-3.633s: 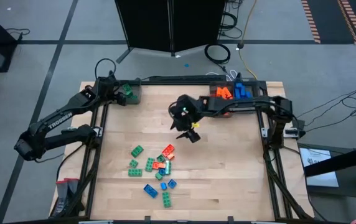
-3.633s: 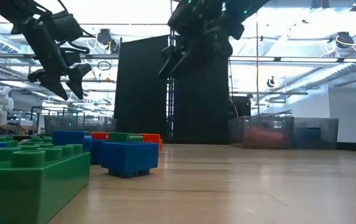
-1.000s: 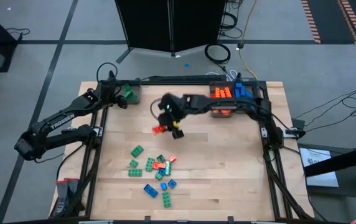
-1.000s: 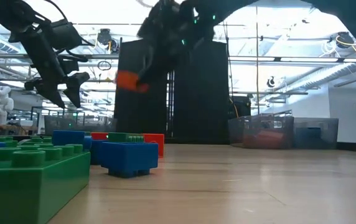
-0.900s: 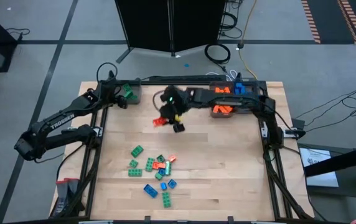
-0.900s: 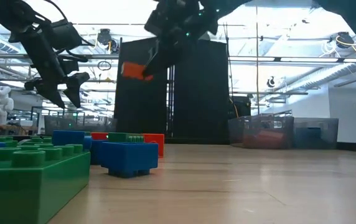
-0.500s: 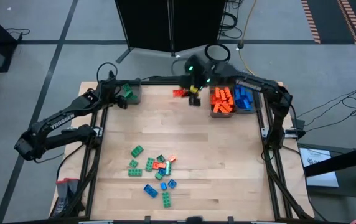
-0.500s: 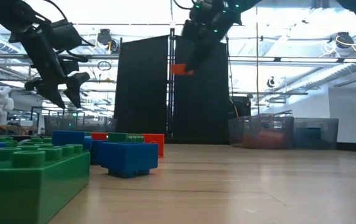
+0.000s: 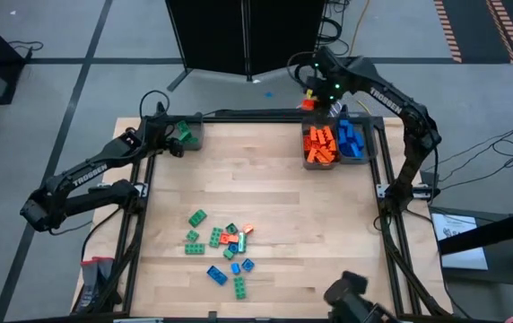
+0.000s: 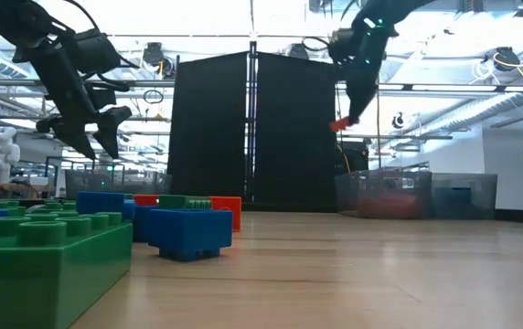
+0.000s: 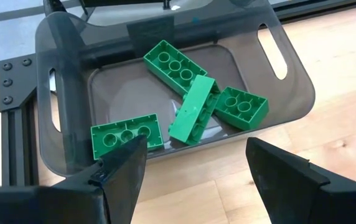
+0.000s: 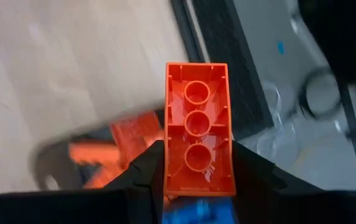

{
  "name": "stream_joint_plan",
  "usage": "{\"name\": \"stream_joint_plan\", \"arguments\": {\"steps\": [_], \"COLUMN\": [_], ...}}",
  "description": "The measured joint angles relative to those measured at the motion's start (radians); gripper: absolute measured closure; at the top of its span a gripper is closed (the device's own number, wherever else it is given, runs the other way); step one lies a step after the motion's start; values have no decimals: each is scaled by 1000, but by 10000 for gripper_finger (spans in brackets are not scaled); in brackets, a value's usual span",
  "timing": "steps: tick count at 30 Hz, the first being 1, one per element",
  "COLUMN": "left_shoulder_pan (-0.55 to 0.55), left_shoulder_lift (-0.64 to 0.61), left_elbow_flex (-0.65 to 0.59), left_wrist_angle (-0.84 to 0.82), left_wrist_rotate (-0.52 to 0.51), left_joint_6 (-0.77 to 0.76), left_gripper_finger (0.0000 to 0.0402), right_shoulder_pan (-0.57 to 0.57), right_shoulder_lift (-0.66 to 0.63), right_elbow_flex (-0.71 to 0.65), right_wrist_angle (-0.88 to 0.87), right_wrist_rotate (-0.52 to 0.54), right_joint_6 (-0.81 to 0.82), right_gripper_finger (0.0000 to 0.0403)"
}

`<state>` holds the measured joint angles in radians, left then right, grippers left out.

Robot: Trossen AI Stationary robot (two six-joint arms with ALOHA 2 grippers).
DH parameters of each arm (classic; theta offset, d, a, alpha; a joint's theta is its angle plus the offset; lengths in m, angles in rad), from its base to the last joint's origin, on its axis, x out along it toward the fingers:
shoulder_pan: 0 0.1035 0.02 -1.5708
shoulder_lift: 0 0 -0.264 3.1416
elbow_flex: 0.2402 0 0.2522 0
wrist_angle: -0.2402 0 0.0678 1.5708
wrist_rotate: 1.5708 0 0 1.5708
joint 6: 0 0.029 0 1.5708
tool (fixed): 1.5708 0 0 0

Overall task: Sort blocks
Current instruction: Put the orange game piece into the middle black bin

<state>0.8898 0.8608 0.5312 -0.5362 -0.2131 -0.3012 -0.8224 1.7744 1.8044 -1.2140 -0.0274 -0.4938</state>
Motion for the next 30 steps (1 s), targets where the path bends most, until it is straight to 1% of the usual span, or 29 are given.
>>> {"name": "stream_joint_plan", "arguments": {"steps": [4,10,14,18,24,29,30], "left_shoulder_pan": [0,0,0,0,0,0,0], "left_shoulder_lift": [0,0,0,0,0,0,0], "left_elbow_flex": [0,0,0,0,0,0,0], "left_wrist_angle": [0,0,0,0,0,0,0], "left_wrist_rotate": [0,0,0,0,0,0,0], "left_joint_6": [0,0,0,0,-1,-6,-6], "left_gripper_finger": [125,125,125,125,125,125,125], "right_shoulder_pan": [-35,-50,-48,-49,-48,-49,-49], "right_shoulder_lift": [0,0,2,2,2,2,2], "right_elbow_flex": [-46,-205,-311,-387,-448,-460,-460], "right_wrist_angle": [-3,44,111,217,349,410,412], "right_wrist_rotate": [3,9,3,-1,-5,-4,-4], "right_joint_6": [8,-6,-22,-9,9,28,33], "right_gripper_finger": [284,284,284,284,284,283,278]}}
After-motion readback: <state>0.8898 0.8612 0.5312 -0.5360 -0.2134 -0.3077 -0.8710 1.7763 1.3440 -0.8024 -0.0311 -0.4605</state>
